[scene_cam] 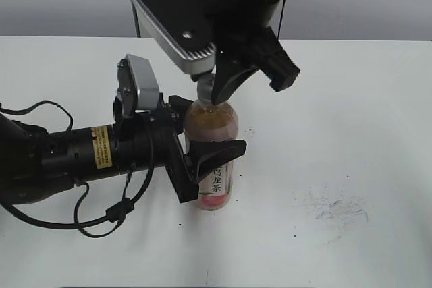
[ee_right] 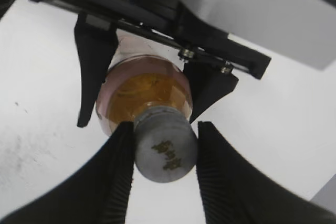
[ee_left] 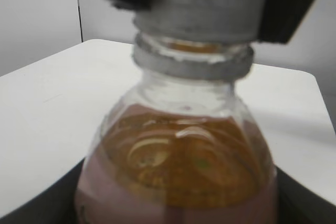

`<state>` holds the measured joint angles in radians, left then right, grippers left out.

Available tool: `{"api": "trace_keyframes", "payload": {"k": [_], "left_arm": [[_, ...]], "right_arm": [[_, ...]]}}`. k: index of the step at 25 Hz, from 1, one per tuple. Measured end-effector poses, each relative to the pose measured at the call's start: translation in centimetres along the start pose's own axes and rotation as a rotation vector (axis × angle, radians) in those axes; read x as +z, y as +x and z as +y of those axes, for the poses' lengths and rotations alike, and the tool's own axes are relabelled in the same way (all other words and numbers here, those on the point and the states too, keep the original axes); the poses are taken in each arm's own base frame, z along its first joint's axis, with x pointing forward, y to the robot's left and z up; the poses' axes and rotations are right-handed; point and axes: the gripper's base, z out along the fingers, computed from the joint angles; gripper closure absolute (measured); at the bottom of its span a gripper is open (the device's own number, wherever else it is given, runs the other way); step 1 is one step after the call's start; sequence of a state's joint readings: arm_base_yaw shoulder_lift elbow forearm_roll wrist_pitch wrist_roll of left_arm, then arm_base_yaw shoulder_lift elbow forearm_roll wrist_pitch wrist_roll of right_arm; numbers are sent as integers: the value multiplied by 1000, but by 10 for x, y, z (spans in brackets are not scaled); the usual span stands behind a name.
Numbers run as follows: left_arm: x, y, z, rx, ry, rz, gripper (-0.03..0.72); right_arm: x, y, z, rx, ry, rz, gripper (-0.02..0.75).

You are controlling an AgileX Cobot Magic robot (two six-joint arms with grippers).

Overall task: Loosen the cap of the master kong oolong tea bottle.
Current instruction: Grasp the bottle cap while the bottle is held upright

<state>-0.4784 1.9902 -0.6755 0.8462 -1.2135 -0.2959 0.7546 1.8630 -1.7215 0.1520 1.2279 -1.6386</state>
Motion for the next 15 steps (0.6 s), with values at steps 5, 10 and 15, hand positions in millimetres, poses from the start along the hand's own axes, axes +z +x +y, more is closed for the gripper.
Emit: {"api": "trace_keyframes", "payload": {"k": [5, 10, 15], "left_arm": [[0, 0, 0, 0, 0, 0, 243], [0, 0, 0, -2, -3, -1, 243], [0, 0, 0, -6, -5, -2, 243]], "right_arm": [[0, 0, 0, -425, 1, -3, 465], [0, 0, 0, -789, 3, 1, 465], [0, 0, -1, -993, 4, 5, 465]]}}
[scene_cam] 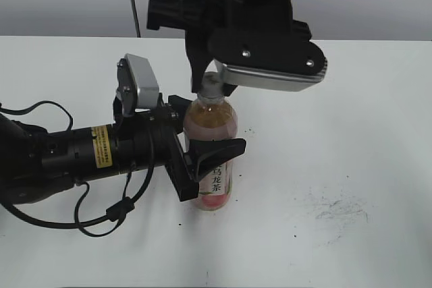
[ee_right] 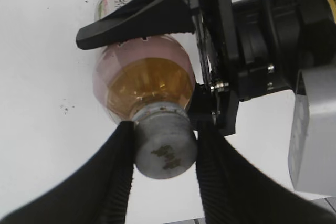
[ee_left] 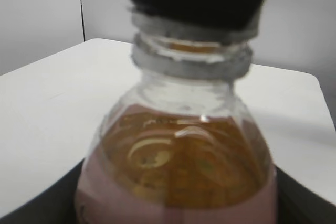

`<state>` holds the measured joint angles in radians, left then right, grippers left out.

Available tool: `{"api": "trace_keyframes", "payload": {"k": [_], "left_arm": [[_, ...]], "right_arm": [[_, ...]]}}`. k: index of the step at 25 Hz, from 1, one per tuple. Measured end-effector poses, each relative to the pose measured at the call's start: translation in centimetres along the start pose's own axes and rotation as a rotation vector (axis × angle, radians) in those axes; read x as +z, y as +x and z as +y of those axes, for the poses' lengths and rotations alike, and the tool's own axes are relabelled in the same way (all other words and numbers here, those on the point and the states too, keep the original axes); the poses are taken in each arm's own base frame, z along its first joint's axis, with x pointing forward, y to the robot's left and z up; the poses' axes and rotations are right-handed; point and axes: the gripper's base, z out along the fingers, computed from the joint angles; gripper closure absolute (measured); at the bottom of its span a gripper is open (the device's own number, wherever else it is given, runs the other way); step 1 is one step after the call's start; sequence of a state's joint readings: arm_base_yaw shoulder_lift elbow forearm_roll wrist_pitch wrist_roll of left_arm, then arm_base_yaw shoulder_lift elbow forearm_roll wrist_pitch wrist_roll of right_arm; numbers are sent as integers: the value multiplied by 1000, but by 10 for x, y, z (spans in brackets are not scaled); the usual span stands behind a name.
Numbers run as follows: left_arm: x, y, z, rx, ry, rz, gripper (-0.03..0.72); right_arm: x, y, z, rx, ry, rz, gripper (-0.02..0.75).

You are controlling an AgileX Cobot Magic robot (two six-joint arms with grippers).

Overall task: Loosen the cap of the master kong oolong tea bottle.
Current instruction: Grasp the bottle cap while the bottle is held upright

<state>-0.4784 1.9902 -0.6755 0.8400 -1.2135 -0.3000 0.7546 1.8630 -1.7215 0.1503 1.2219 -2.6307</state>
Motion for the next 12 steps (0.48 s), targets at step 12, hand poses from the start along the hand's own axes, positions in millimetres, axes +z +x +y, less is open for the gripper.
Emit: {"api": "trace_keyframes", "payload": {"k": [12], "left_arm": [[0, 0, 0, -5, -4, 0, 243]], "right_arm": [[0, 0, 0, 821, -2, 3, 174]]}}
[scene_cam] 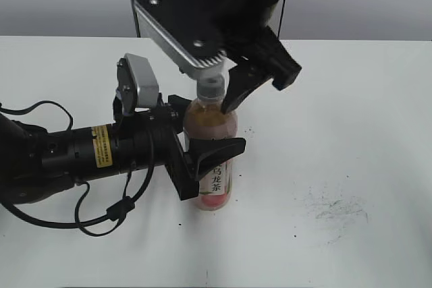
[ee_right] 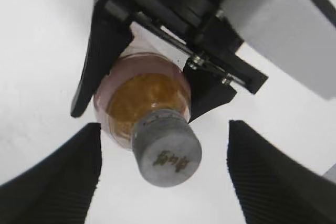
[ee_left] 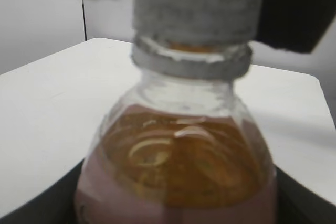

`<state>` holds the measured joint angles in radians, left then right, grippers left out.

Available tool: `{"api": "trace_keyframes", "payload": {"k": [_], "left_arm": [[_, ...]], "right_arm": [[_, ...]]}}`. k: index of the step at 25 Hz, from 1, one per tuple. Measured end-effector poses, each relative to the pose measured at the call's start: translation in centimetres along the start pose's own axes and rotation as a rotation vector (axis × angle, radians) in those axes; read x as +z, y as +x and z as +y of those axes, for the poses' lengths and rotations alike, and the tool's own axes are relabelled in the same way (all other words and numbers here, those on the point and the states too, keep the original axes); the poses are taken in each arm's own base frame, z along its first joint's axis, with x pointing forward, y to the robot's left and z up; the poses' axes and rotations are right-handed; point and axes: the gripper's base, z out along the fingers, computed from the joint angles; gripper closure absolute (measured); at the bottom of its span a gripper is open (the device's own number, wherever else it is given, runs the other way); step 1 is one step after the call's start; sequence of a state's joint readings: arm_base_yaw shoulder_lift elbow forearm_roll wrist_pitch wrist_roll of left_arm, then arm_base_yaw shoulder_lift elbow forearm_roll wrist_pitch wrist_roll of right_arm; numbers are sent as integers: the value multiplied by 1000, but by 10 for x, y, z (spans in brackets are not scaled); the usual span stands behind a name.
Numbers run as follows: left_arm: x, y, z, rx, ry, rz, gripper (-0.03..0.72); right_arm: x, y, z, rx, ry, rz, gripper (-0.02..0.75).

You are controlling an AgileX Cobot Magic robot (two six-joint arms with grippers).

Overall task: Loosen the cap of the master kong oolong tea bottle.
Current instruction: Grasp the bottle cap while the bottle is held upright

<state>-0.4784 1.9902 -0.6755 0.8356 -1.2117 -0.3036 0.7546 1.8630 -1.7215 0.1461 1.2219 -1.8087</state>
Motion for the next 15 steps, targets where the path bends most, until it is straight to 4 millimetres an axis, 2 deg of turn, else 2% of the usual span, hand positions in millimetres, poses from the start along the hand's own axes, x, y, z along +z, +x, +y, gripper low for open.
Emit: {"api": "trace_keyframes", "payload": {"k": [9, 12, 15], "left_arm": [[0, 0, 0, -1, -1, 0, 243], [0, 0, 0, -2, -1, 0, 243], [0, 0, 0, -2, -3, -1, 243]], "right_arm": [[0, 2, 1, 1245, 10, 24, 167], [0, 3, 1, 1594, 22, 35, 167], [0, 3, 1, 1853, 27, 34, 175]]}}
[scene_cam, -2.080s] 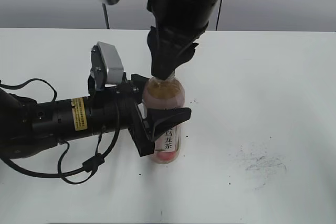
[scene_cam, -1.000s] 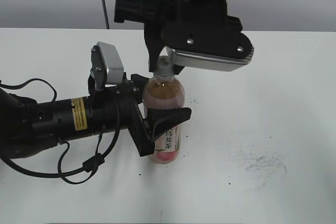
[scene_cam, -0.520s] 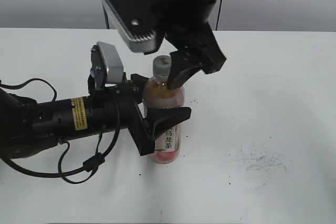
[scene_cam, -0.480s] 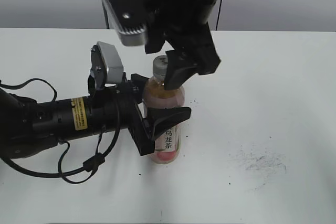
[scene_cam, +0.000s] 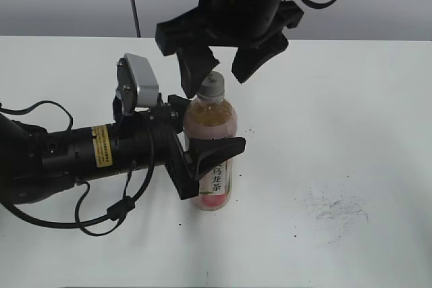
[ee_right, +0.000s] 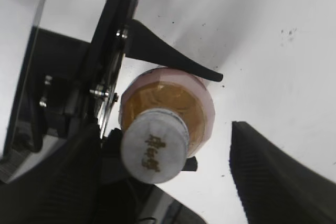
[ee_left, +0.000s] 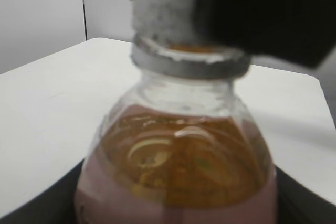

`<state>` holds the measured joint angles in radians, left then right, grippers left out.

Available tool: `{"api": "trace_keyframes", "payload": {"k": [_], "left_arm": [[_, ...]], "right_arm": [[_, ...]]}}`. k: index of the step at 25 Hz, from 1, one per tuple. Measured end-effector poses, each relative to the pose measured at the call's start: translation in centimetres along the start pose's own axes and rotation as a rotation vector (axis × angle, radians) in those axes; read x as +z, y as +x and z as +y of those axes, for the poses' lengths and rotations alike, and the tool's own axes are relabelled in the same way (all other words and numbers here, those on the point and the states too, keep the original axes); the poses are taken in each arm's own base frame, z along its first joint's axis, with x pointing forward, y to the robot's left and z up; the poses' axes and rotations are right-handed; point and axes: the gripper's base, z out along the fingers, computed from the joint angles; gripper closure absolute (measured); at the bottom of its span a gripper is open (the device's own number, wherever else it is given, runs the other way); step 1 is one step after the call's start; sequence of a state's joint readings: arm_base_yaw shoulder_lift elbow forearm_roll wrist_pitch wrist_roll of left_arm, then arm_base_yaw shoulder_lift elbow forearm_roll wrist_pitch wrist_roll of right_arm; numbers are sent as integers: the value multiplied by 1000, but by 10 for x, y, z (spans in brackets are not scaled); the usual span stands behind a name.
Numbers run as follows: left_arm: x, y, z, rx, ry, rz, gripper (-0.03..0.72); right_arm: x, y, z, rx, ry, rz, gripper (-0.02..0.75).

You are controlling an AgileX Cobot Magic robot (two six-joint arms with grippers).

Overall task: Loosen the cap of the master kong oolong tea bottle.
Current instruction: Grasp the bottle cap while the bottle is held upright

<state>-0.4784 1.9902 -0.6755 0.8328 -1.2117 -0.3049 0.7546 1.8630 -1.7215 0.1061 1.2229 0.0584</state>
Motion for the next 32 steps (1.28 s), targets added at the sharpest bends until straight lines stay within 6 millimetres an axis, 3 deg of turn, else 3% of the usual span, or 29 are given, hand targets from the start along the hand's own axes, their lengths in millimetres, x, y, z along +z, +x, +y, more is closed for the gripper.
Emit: {"api": "trace_keyframes", "payload": {"k": [6, 9, 12, 14, 20, 32], "left_arm": [[0, 0, 1, -4, -7, -1, 243], [0, 0, 1, -4, -7, -1, 243], [0, 0, 1, -4, -7, -1, 243], [0, 0, 1, -4, -8, -1, 243], [0, 0, 1, -4, -8, -1, 243], [0, 0, 0, 8, 2, -2, 243]], "right_arm": [[0, 0, 0, 241, 0, 0, 263], [0, 0, 0, 259, 0, 0, 318], [0, 0, 1, 239, -8, -1, 442], [0, 0, 2, 183, -18, 0, 467], [0, 0, 2, -217, -24, -5, 467], [0, 0, 3, -1409, -54, -43, 467]]}}
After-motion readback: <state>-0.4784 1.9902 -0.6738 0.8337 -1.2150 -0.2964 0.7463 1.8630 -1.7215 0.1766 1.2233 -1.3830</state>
